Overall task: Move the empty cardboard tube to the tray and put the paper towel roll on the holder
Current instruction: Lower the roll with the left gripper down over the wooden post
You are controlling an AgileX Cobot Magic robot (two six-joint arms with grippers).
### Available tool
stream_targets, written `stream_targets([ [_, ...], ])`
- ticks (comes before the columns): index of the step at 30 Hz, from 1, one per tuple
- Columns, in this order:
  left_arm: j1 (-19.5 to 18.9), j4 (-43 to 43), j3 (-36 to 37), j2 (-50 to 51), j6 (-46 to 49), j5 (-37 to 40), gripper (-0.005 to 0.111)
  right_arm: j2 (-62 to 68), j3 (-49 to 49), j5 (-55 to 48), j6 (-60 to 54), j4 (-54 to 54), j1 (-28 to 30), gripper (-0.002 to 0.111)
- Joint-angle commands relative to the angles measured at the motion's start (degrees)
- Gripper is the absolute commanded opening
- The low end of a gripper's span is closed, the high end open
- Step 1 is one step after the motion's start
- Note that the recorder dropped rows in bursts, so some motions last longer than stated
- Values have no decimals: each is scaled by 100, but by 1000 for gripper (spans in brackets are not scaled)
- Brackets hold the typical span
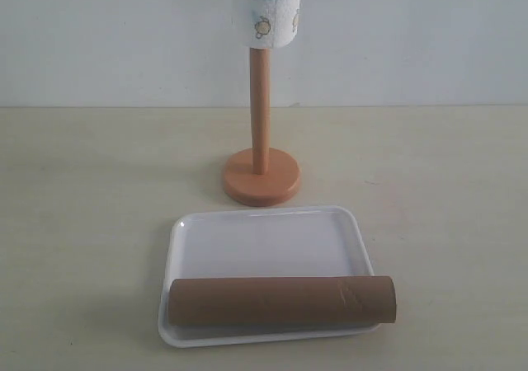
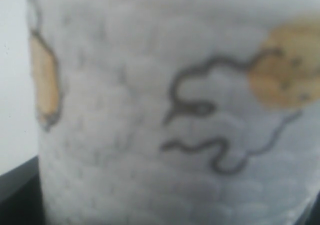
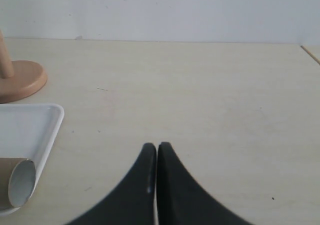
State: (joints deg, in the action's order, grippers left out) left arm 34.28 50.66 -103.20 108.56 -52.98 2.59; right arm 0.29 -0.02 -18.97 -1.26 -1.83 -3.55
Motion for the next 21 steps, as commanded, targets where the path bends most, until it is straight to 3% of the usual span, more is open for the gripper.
stream_targets([
  [1, 30, 34, -46, -12, -9, -88, 4, -29, 2, 38, -17, 6, 15, 0],
  [10, 16, 75, 366, -12, -9, -171, 4, -29, 2, 38, -17, 6, 15, 0],
  [15, -248, -183, 841, -12, -34, -1217, 4, -29, 2, 38, -17, 6, 15, 0],
  [18, -424, -778, 1294, -12, 398, -1962, 4, -29, 2, 38, -17, 6, 15, 0],
  [21, -504, -2132, 1787, -12, 1693, -2186, 4, -29, 2, 38, -17, 6, 15, 0],
])
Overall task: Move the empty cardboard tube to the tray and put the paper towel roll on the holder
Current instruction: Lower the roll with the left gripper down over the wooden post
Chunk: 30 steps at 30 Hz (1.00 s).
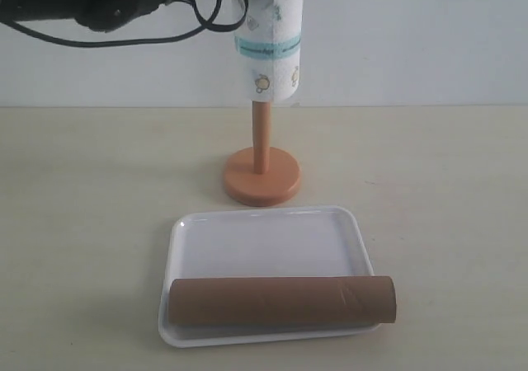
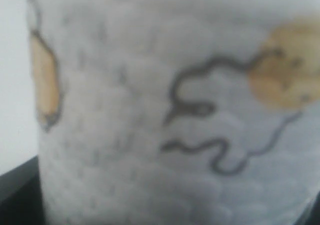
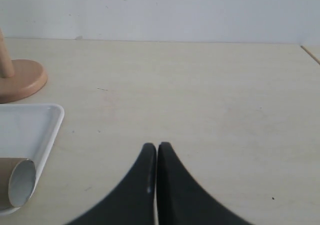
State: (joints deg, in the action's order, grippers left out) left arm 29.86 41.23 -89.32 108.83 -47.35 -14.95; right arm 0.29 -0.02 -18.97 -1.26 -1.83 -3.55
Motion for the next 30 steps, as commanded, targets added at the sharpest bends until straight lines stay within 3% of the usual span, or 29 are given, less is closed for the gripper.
stream_targets([
  [1, -72, -1508, 544, -39, 1428, -524, 4, -29, 2, 38, -17, 6, 15, 0],
  [8, -178, -3152, 1572, -39, 2717, -1730, 4, -29, 2, 38, -17, 6, 15, 0],
  [13, -230, -3159, 2066, 122, 2748, -2269, 4, -29, 2, 38, -17, 6, 15, 0],
  [26, -230, -3082, 2079, 951, 2748, -2524, 5, -29, 2, 38, -17, 6, 15, 0],
  [30, -230, -2956, 2079, 951, 2649, -2511, 29, -29, 2, 38, -17, 6, 15, 0],
])
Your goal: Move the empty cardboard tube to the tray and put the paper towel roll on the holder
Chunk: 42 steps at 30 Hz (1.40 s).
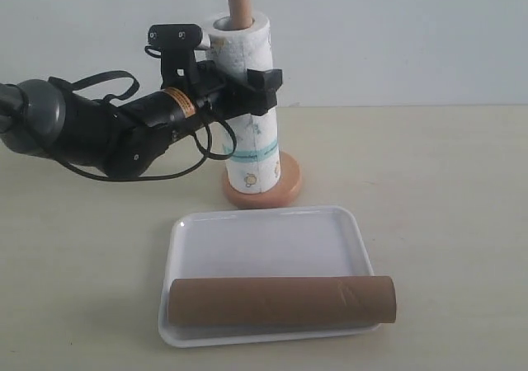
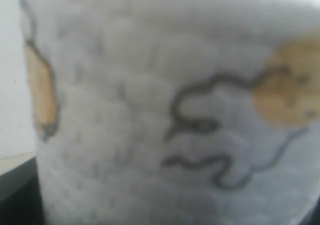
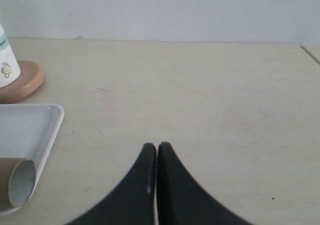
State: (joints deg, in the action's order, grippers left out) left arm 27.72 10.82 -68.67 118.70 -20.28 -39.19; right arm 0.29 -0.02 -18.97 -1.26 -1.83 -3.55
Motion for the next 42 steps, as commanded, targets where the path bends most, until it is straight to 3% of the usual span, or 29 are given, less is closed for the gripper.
stream_targets([
  [1, -16, 99, 14, -36, -123, -86, 40, -29, 2, 38, -17, 6, 15, 0],
  [6, -16, 99, 14, -36, -149, -169, 108, -29, 2, 38, -17, 6, 15, 0],
  [15, -16, 191, 14, -186, -99, -335, 109, -29, 2, 38, -17, 6, 15, 0],
  [24, -120, 721, 149, -918, 85, 938, 108, -29, 2, 38, -17, 6, 15, 0],
  [33, -120, 1134, 1072, -1450, 20, 791, 108, -29, 2, 38, -17, 6, 15, 0],
  [37, -120, 1134, 1759, -1759, -68, 146, 108, -29, 2, 38, -17, 6, 15, 0],
  [42, -120, 1134, 2726, -2474, -21, 237, 108, -29, 2, 38, -17, 6, 15, 0],
])
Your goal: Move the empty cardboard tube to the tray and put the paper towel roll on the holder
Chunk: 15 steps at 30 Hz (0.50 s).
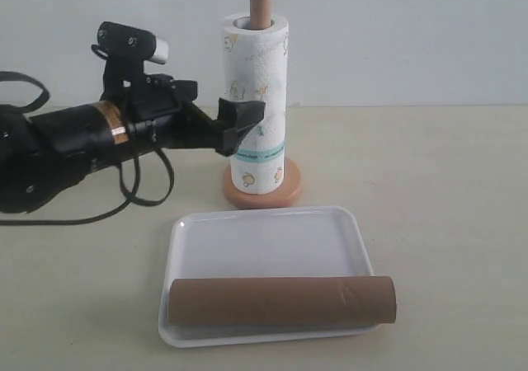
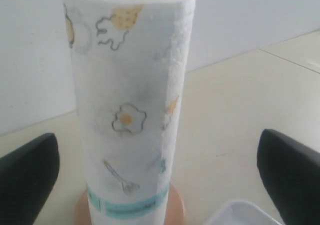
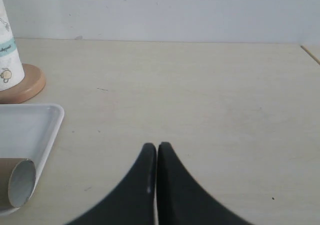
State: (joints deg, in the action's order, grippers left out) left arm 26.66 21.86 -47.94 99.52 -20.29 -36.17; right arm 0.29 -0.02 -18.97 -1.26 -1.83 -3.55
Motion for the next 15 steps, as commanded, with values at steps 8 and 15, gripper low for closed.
stream_targets([
  [8, -141, 373, 1992, -2292, -176, -66, 30, -29, 2, 38, -17, 6, 15, 0],
  [15, -141, 327, 2276, -3369, 114, -36, 6, -29, 2, 38, -17, 6, 15, 0],
])
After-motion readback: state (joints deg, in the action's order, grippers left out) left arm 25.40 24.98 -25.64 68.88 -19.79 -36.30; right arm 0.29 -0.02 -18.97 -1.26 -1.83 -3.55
